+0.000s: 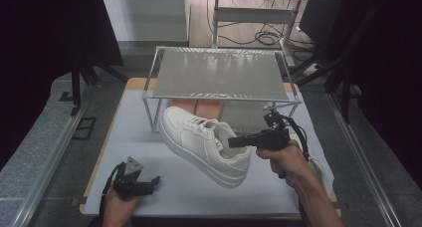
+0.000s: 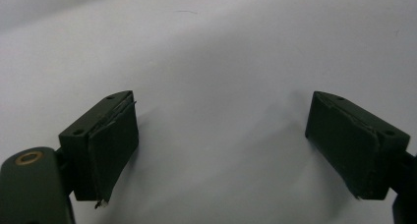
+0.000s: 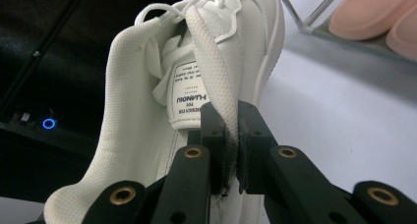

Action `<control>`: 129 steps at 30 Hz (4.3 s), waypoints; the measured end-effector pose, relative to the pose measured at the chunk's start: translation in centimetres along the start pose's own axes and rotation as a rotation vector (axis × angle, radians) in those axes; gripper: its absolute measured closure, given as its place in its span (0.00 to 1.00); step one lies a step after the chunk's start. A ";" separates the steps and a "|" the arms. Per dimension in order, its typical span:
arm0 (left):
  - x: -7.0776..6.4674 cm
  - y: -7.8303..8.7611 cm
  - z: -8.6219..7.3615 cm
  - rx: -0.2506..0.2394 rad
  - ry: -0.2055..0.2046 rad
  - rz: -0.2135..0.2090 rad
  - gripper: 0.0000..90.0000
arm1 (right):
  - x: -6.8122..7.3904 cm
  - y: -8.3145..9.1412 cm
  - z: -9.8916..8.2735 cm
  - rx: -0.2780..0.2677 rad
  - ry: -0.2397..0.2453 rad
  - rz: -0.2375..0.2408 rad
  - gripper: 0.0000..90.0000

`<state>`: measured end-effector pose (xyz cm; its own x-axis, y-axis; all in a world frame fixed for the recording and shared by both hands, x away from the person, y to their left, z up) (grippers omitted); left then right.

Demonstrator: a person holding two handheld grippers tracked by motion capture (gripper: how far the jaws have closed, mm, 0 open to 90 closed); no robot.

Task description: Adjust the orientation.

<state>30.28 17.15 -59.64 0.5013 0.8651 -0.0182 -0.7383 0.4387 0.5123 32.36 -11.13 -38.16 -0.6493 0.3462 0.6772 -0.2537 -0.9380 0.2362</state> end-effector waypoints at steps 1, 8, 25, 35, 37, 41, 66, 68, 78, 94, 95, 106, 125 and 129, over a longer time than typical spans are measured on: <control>0.0 0.0 0.0 0.000 0.000 0.000 0.14 | 0.1 0.0 0.2 -0.006 0.003 -0.005 0.93; 0.0 0.0 0.0 -0.002 0.002 -0.002 0.14 | 0.8 0.0 2.0 -0.055 -0.007 0.007 0.93; 0.0 0.0 0.0 -0.002 0.002 0.000 0.14 | -0.5 -0.7 7.4 -0.208 -0.009 -0.078 0.93; 0.0 0.0 0.0 0.000 0.000 -0.001 0.14 | -3.6 -1.6 10.0 -0.289 -0.038 -0.197 0.93; 0.0 0.0 0.0 -0.001 0.000 -0.001 0.14 | -4.4 -1.8 10.4 -0.314 -0.041 -0.227 0.93; 0.0 0.0 0.0 0.000 0.001 -0.001 0.14 | -5.7 -1.9 11.1 -0.354 -0.059 -0.287 0.93; 0.0 0.0 0.0 -0.001 -0.006 -0.001 0.14 | -6.6 -4.0 13.3 -0.381 0.071 -0.437 0.71; 0.0 0.0 0.0 -0.001 -0.005 -0.001 0.14 | -6.5 -3.7 13.4 -0.381 0.086 -0.438 0.68; 0.0 0.0 0.0 -0.001 -0.006 0.001 0.14 | -6.2 -0.4 13.3 -0.386 0.167 -0.451 0.62; -0.1 0.0 0.0 -0.005 -0.004 0.002 0.15 | -5.4 2.2 8.0 -0.369 0.255 -0.398 0.85; -0.1 0.0 0.0 -0.005 -0.004 0.002 0.14 | -5.3 2.0 7.5 -0.366 0.265 -0.388 0.88; -0.1 0.0 0.0 -0.004 -0.005 0.002 0.15 | -1.9 -0.2 4.5 -0.314 0.461 -0.318 1.00; -0.1 0.0 0.0 -0.007 -0.006 0.003 0.15 | -2.1 -4.3 4.9 -0.263 0.516 -0.330 1.00; -0.1 0.0 0.0 -0.007 -0.006 0.003 0.15 | -2.4 -5.3 5.2 -0.256 0.513 -0.331 1.00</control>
<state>30.25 17.09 -59.61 0.5020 0.8648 -0.0118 -0.7427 0.4380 0.5064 39.03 -7.11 -37.38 -0.7505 0.6401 0.1647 -0.6202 -0.7681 0.1591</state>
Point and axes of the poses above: each handheld gripper's, and its own axes: y roughly backward along the jaws, z roughly out of its top, x roughly to its left, the point moved 10 cm from there along -y, roughly forward along the jaws, and after that the axes turned 15 degrees about -x, right-handed, at the moved point
